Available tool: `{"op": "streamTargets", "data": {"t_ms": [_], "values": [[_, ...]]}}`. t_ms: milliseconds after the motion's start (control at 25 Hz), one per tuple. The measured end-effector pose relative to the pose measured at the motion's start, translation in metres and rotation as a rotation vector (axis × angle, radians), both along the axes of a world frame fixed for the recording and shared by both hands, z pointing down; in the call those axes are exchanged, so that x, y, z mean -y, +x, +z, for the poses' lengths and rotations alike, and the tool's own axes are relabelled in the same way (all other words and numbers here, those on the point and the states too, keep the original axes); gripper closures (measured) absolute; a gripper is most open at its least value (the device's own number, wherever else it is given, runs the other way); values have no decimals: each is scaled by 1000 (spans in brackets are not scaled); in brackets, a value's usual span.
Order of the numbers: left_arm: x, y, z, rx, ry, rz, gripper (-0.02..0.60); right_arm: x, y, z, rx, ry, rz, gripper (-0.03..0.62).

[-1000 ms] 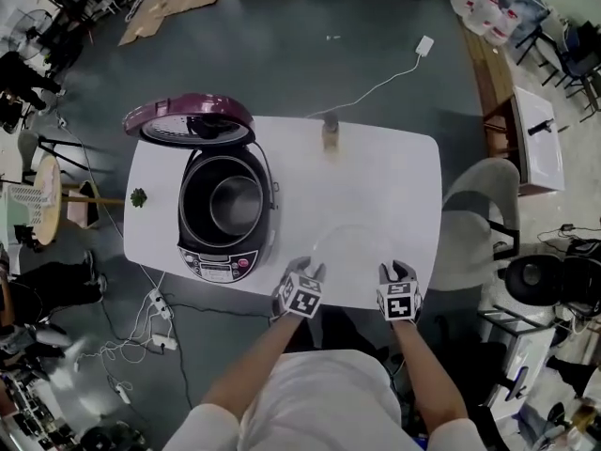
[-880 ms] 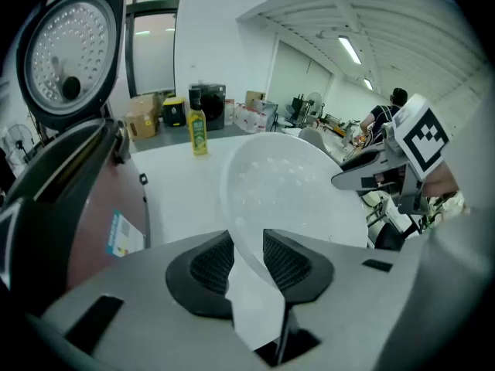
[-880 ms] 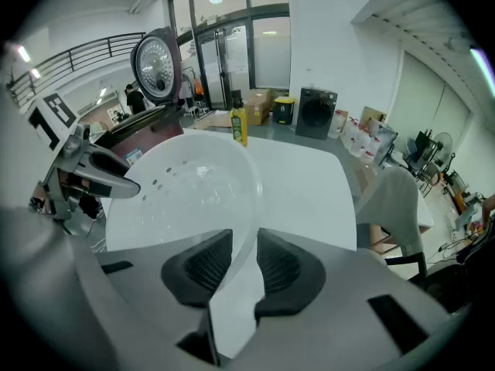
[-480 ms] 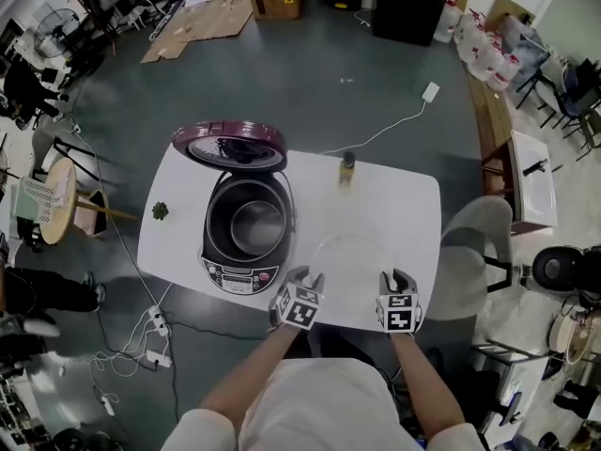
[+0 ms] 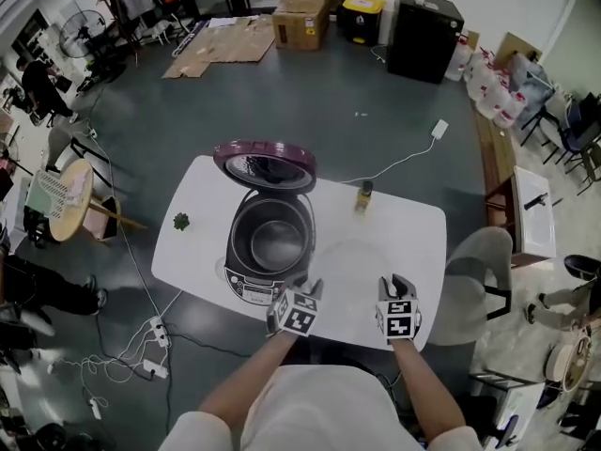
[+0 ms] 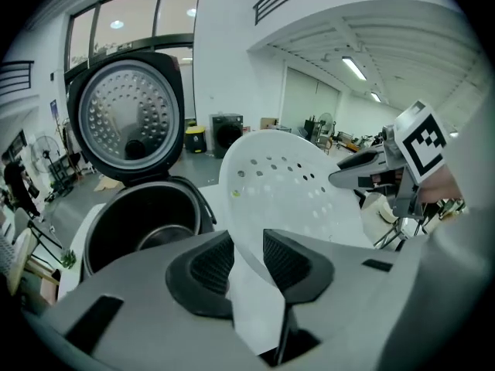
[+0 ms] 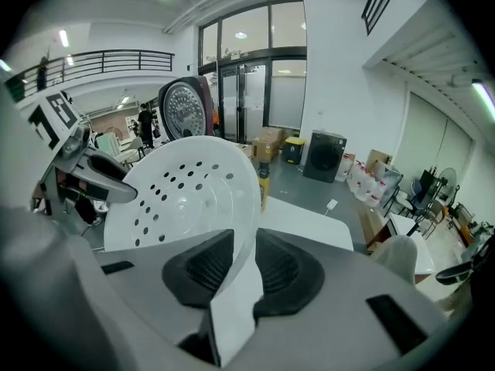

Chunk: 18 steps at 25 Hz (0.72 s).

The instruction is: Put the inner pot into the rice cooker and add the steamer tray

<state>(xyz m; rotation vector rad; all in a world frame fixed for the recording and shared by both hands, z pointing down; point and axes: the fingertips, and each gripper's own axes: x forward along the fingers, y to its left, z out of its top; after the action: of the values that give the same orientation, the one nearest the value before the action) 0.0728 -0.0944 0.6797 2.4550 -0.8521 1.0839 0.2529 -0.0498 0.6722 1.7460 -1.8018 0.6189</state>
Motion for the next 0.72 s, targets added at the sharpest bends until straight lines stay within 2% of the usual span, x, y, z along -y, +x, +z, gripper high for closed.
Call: {"op": "streamTargets", "data": {"t_ms": [720], "values": [[73, -101, -45, -32, 105, -171, 453, 100, -96, -47, -38, 89, -154, 493]]}}
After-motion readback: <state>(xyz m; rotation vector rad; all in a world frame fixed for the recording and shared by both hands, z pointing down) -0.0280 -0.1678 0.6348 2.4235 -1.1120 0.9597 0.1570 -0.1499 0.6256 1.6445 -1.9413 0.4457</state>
